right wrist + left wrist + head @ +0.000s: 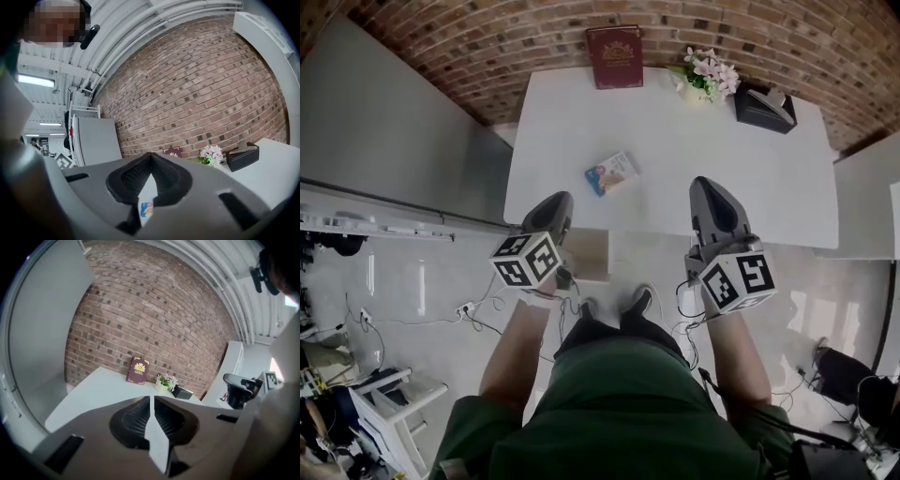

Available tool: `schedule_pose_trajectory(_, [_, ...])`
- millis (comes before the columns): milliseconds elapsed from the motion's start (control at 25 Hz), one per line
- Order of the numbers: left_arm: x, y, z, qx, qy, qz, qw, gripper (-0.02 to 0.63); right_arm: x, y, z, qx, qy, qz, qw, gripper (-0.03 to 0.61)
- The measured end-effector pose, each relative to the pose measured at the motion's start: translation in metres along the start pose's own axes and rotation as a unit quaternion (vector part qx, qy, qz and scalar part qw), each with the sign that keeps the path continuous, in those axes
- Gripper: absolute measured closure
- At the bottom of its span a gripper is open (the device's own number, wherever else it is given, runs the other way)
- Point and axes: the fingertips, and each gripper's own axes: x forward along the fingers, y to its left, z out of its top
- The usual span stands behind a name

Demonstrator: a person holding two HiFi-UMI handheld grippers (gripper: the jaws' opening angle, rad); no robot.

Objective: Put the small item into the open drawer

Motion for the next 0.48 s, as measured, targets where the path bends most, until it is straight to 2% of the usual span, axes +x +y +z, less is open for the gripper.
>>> schedule_pose_trajectory(120, [0.021,0.013,-0.027,-0.012,0.045,0.005,0.9989,0.589,-0.003,-0.007,-0.006,0.008,0.008,-0.01,1.0,0.575])
schedule_pose_trajectory(200, [0.036,0.02,-0.045,-0.04,0.072,-0.007,0.9966,0.54,-0.007,-0.012,-0.01,0.009,0.011,-0.021,1.0,0.575])
schedule_pose_trajectory(320, [0.059,0.03,-0.077,-0.114,0.112,-0.041,0.9862,0.526,-0.014,-0.02,-0.014,0.012,0.011,-0.044,0.999,0.575])
schedule_pose_trajectory(480, [0.079,0.046,-0.099,-0.139,0.151,-0.046,0.9775,0.539,-0.025,-0.024,-0.017,0.011,0.012,-0.078,0.997,0.575])
